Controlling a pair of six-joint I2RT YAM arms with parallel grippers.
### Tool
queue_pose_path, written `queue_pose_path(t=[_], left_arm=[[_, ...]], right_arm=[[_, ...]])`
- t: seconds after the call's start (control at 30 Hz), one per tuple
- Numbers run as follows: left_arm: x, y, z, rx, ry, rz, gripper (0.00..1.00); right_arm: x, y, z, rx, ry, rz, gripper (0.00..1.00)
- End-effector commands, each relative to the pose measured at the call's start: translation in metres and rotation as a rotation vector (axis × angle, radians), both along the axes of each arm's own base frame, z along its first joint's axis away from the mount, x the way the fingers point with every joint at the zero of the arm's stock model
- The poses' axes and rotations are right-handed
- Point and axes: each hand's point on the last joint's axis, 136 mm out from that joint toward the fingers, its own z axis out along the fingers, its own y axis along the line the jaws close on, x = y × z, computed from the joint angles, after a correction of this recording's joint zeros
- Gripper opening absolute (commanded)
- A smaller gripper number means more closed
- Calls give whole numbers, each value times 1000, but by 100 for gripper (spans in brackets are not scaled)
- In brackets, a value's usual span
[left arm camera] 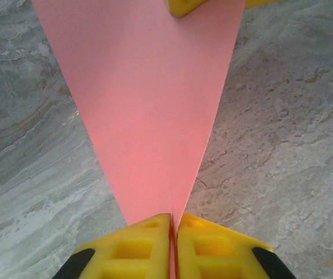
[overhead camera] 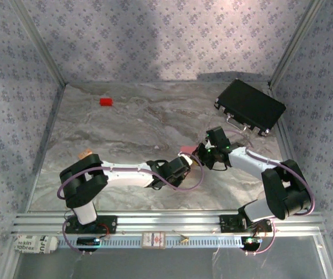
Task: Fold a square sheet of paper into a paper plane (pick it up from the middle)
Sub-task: Fold the wing for the fifth time at the center of the table.
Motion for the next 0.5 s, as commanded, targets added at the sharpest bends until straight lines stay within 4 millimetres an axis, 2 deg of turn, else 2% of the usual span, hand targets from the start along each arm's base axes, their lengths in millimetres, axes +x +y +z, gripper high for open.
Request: queue_pose_path(t=[0.0, 0.2, 0.4, 0.47], left_arm=[[1, -2, 0, 16, -18, -1, 8], [1, 0, -2, 5, -12, 19, 3], [-1, -1, -3, -62, 35, 51, 0], [-2, -1, -4, -110, 77, 65, 0]], right_arm=[[-3, -1, 3, 20, 11, -8, 3], [-2, -5, 4, 5, -5, -14, 8], [-3, -38, 10, -123, -55, -59, 31], [-3, -46, 13, -130, -80, -69, 36]])
